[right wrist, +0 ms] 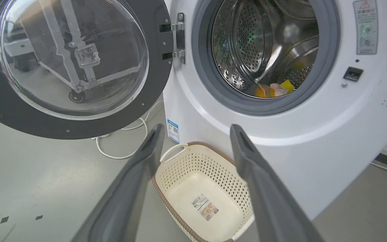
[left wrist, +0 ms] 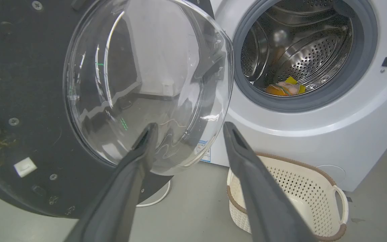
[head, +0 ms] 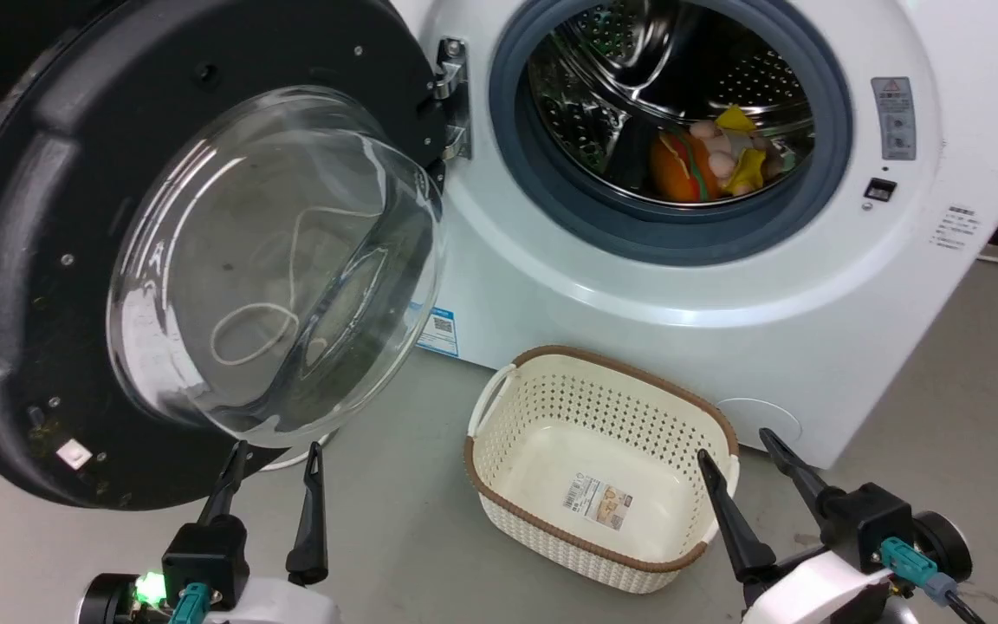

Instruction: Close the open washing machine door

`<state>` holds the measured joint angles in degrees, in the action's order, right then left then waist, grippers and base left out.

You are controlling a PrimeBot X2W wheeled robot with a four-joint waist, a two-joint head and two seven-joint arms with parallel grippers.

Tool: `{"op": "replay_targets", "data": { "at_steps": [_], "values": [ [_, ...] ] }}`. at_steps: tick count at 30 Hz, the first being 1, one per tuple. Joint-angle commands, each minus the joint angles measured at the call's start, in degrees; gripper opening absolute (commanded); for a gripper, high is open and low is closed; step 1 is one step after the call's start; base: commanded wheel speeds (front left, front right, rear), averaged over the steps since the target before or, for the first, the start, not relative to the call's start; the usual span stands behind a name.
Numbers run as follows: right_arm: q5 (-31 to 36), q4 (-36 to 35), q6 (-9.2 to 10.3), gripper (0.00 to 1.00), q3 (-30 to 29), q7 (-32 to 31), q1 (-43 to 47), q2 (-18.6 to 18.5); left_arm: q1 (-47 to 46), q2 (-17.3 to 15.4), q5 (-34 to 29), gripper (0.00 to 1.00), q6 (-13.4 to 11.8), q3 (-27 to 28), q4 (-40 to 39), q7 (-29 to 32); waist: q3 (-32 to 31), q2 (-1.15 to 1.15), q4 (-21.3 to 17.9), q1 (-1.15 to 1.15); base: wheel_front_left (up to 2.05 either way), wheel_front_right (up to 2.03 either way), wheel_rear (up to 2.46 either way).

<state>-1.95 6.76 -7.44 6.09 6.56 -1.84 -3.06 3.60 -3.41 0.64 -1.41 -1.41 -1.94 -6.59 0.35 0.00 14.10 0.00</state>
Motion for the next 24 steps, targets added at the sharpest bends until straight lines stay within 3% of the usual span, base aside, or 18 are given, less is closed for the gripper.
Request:
{"op": "replay_targets", "data": {
  "at_steps": [1,18,19,21,22,24],
  "values": [
    [-0.2,0.4,-0.02,1.0,0.4,0.6,-0.9,0.1,0.7,-0.2,0.2,1.0,-0.2,-0.2,-0.2,-0.6,0.0,0.0,0.4,0.0,0.0,0.0,0.0],
    [-0.5,2.7,-0.03,1.0,2.0,2.6,-1.4,0.1,1.9,0.0,1.0,1.0,-0.9,0.5,-1.3,-2.6,0.2,0.0,4.6,0.0,0.0,0.0,0.0],
    [-0.5,2.8,-0.03,1.0,2.1,2.7,-1.4,0.1,1.9,0.0,1.2,0.49,-0.8,0.5,-1.2,-2.7,0.2,0.0,4.9,0.0,0.0,0.0,0.0],
    [-0.5,3.0,-0.03,1.0,2.2,3.0,-1.3,0.1,2.0,0.0,1.2,0.09,-0.6,0.4,-1.1,-3.0,0.3,0.0,5.4,0.0,0.0,0.0,0.0],
    [-0.5,3.1,-0.03,1.0,2.3,3.1,-1.3,0.1,2.0,0.0,1.1,0.0,-0.5,0.4,-1.1,-3.1,0.4,0.0,5.7,0.0,0.0,0.0,0.0],
    [-0.5,3.2,-0.03,1.0,2.3,3.3,-1.2,0.1,1.9,0.1,1.6,0.0,-0.4,0.6,-1.7,-3.3,0.6,0.0,6.2,0.0,0.0,0.0,0.0]
  ]
}}
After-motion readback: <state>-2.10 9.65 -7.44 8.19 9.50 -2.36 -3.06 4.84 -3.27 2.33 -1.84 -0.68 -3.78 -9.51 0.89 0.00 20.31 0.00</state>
